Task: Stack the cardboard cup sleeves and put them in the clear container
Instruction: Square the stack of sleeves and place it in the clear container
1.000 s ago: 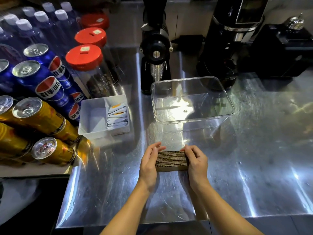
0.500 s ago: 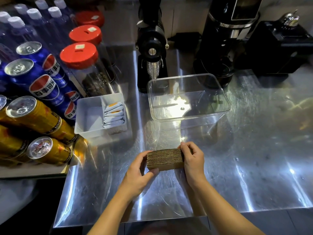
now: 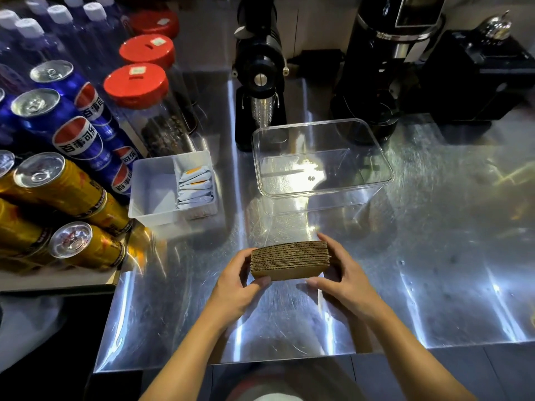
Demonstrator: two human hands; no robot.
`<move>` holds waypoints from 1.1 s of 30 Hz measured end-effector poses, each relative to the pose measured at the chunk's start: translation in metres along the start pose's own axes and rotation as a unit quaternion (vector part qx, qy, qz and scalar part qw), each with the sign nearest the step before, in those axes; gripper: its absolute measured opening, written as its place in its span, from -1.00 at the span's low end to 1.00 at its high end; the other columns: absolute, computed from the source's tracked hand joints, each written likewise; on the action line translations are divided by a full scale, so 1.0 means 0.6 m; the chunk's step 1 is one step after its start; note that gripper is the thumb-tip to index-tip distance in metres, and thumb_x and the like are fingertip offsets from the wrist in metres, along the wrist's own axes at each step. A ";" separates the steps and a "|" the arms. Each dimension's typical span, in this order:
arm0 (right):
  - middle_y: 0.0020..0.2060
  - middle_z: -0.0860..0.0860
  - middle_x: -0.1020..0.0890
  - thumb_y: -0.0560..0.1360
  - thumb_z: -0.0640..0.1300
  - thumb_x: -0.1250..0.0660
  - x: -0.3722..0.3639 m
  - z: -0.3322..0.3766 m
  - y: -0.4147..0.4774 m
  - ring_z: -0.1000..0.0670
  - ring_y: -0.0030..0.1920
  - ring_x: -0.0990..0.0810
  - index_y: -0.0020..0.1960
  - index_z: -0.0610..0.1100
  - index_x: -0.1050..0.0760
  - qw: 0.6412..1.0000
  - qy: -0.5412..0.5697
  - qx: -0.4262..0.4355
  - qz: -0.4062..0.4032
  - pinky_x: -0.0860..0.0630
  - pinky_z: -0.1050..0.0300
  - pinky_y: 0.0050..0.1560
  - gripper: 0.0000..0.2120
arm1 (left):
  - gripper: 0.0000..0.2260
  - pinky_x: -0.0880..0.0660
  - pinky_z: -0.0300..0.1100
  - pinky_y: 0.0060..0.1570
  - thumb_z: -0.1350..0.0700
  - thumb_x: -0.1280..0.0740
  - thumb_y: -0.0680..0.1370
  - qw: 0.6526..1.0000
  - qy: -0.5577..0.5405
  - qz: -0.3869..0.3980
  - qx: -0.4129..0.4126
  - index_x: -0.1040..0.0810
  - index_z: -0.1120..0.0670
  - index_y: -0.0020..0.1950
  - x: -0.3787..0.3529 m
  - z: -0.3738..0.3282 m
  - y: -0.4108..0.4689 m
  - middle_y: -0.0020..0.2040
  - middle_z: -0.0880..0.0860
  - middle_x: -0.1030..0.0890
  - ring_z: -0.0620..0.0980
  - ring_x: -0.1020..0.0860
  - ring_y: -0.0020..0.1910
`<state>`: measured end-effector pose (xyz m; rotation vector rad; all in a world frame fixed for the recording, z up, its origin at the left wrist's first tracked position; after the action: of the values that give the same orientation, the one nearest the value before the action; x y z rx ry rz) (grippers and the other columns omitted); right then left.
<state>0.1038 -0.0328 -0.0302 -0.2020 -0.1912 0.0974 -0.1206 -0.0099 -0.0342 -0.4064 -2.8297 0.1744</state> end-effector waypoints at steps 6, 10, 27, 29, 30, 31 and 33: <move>-0.07 0.25 -0.67 0.32 -0.35 -0.43 0.005 -0.006 0.001 0.19 -0.03 -0.62 0.10 0.16 -0.49 0.996 -0.029 0.025 -0.078 -0.50 0.39 0.00 -0.49 | -0.57 -0.40 -0.51 -0.01 0.27 -0.41 0.42 1.000 0.005 -0.009 -0.008 -0.46 -0.22 0.08 -0.003 -0.001 0.002 -0.01 -0.32 -0.62 -0.28 -0.56 0.03; -0.06 0.11 -0.69 0.32 -0.34 -0.43 0.001 -0.012 -0.002 0.02 -0.02 -0.65 0.03 0.15 -0.53 0.994 0.029 0.012 -0.106 -0.56 0.09 0.04 -0.54 | -0.57 -0.41 -0.52 -0.05 0.29 -0.40 0.42 1.000 0.005 -0.019 -0.008 -0.46 -0.23 0.07 -0.006 -0.008 0.001 -0.04 -0.35 -0.62 -0.31 -0.56 -0.01; -0.16 0.11 -0.68 0.37 -0.32 -0.38 0.119 0.200 0.105 0.14 -0.12 -0.64 -0.03 0.04 -0.57 0.972 0.106 0.141 -0.158 -0.54 0.33 -0.15 -0.70 | -0.71 -0.46 -0.38 -0.05 0.20 -0.29 0.48 0.985 -0.089 -0.074 -0.125 -0.46 -0.13 0.12 -0.013 -0.234 0.153 0.01 -0.12 -0.58 -0.26 -0.55 -0.05; -0.19 0.12 -0.69 0.38 -0.30 -0.38 0.134 0.212 0.142 0.18 -0.17 -0.64 -0.07 0.02 -0.57 0.976 0.101 0.115 -0.153 -0.51 0.36 -0.24 -0.76 | -0.74 -0.45 -0.35 -0.04 0.24 -0.26 0.52 0.987 -0.089 -0.090 -0.099 -0.46 -0.04 0.14 -0.016 -0.246 0.185 -0.01 -0.11 -0.59 -0.22 -0.55 -0.05; -0.19 0.11 -0.69 0.38 -0.27 -0.38 0.140 0.214 0.160 0.16 -0.18 -0.64 -0.06 0.00 -0.58 0.979 0.096 0.097 -0.150 -0.49 0.33 -0.25 -0.78 | -0.75 -0.45 -0.30 -0.01 0.24 -0.24 0.53 0.988 -0.079 -0.102 -0.084 -0.46 -0.02 0.16 -0.019 -0.249 0.200 0.00 -0.08 -0.59 -0.17 -0.55 -0.03; -0.17 0.08 -0.68 0.38 -0.25 -0.39 0.145 0.213 0.178 0.13 -0.18 -0.63 -0.04 -0.03 -0.58 0.982 0.092 0.078 -0.148 -0.48 0.28 -0.24 -0.79 | -0.75 -0.45 -0.23 0.03 0.23 -0.23 0.53 0.989 -0.067 -0.116 -0.067 -0.45 0.02 0.18 -0.022 -0.252 0.214 0.03 -0.03 -0.58 -0.09 -0.54 0.01; -0.16 0.01 -0.67 0.38 -0.24 -0.39 0.154 0.209 0.212 0.07 -0.18 -0.61 0.05 -0.15 -0.57 0.984 0.093 0.041 -0.146 -0.44 0.21 -0.23 -0.76 | -0.73 -0.44 -0.07 0.15 0.21 -0.21 0.54 0.989 -0.037 -0.141 -0.026 -0.42 0.08 0.23 -0.030 -0.252 0.242 0.14 0.09 -0.54 0.04 -0.51 0.11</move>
<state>0.1592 0.1257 0.0805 -0.0991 -0.0291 -0.2056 -0.0233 0.1353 0.0827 -0.0071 -2.9306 0.0598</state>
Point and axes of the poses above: each hand's wrist, its own y-axis towards the middle knuckle, its own x-axis out of the back of the hand, z = x × y, the point moved 1 cm from there along y, towards the middle knuckle
